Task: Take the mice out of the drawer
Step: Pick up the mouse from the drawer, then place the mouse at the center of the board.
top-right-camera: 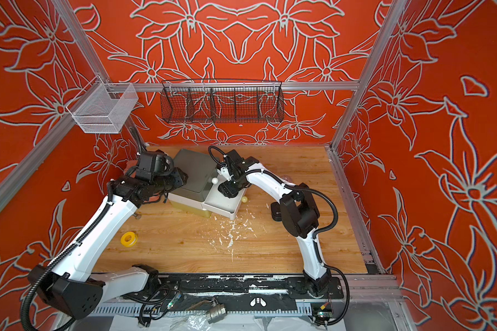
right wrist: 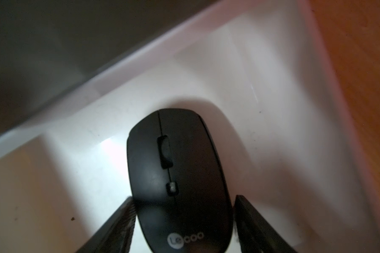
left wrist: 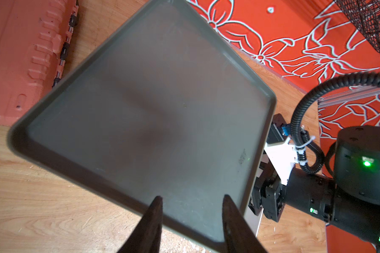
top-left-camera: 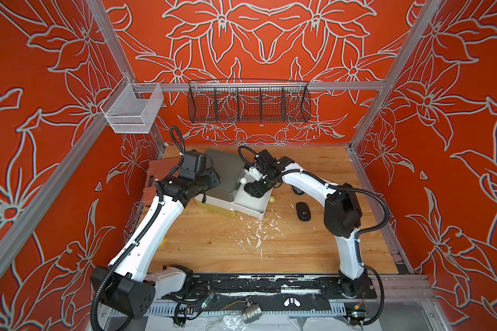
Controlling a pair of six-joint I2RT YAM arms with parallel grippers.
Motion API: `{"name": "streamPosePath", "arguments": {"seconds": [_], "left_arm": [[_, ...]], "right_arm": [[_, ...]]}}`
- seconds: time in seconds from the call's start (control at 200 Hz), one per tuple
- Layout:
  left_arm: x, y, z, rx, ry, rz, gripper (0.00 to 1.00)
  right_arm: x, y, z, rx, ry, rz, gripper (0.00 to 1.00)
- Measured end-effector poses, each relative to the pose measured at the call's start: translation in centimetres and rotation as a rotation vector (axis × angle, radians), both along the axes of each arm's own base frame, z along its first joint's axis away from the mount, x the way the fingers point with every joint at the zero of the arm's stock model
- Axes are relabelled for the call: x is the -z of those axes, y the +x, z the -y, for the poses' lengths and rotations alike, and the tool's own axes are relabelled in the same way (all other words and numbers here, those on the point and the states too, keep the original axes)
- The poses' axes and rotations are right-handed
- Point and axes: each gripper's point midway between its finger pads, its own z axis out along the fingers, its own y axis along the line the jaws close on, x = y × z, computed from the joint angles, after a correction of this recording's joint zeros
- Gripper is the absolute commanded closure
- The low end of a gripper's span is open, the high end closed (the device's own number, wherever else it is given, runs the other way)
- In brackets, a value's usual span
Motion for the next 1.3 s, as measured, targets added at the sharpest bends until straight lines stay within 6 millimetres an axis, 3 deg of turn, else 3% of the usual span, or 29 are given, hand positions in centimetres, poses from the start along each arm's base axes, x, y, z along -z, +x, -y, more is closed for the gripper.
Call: {"name": "streamPosePath", "arguments": {"seconds": [0.32,0.54,0.876,0.976,1.091,1.301], "left_arm": [[-0.1,0.0,0.0,-0.004,-0.005,0.001,0.57],[-0.4,-0.2,0.0,-0.004,-0.005,0.002,0.57],[-2.3,-0.6,0.3,0.023,-0.024,0.041,0.54],[-2.8,-0.8,0.8,0.056,-0.034,0.043,0.51],[-3.1,-1.3,1.8,0.109,-0.036,0.046,0.48],[-3.9,-2.9,5.7,0.261,-0.017,0.053,0.47]], "right_arm": [[-0.1,0.7,0.4,0.044,-0.018,0.026,0.44],[-0.7,0.7,0.4,0.115,0.003,0.012,0.44],[-6.2,0.6,1.7,0.248,0.108,0.033,0.44],[-8.0,0.6,3.2,0.298,0.141,0.044,0.44],[-9.3,0.2,6.6,0.376,0.155,0.053,0.44],[-8.3,-1.3,14.8,0.521,0.08,0.069,0.44]]}}
